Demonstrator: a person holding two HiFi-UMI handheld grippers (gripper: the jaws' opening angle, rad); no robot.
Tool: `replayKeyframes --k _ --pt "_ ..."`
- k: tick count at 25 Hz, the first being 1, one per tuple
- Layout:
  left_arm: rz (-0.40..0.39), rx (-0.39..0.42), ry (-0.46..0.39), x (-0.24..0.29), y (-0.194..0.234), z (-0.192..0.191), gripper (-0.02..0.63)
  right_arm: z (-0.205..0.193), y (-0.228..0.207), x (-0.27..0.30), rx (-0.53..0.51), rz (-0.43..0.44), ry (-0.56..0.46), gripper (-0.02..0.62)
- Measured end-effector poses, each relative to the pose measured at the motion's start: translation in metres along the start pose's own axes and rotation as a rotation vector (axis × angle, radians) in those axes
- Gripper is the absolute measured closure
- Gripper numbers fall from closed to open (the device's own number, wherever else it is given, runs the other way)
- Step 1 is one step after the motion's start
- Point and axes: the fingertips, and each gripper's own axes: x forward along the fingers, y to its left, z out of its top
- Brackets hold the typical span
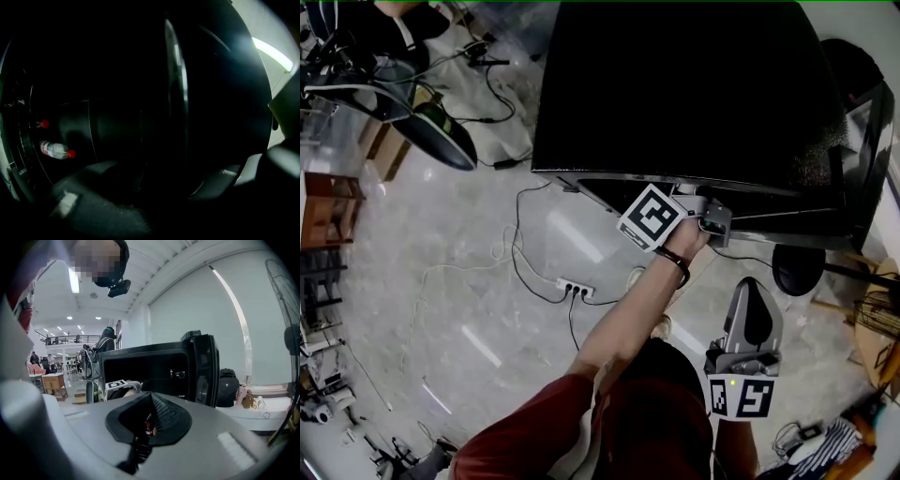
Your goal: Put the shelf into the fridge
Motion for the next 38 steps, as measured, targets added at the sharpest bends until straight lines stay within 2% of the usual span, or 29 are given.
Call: replayKeyframes --k 9,14,19,25,33,35,38 --pt "-0.038 0.029 0.010 0.010 -0.001 0.003 0.465 -0.001 -0.001 0.001 0.004 -0.004 0.001 0.595" --pt "-0.058 0.038 0.037 0.008 -0.002 0.000 0.415 -0.001 -0.004 0.002 0.008 -0.001 -0.003 0.595" --pt "-0.042 0.093 0.075 -0.012 0.004 -0.007 0.393 0.001 -0.009 0.006 0.008 0.003 -0.015 0.595" --pt "-0.015 0.241 0.123 -0.048 0.007 -0.001 0.388 0.001 -0.010 0.024 0.002 0.019 -0.035 0.595" --pt "0.023 0.399 0.174 -0.087 0.003 0.007 0.388 -0.011 -0.003 0.049 0.005 0.065 -0.027 0.595" --pt "0.042 0.476 0.174 -0.095 0.002 0.013 0.388 -0.014 0.000 0.052 0.011 0.073 -0.025 0.595" --pt "0.074 0.659 0.171 -0.100 -0.005 0.024 0.388 -0.015 0.005 0.055 0.018 0.084 -0.023 0.595"
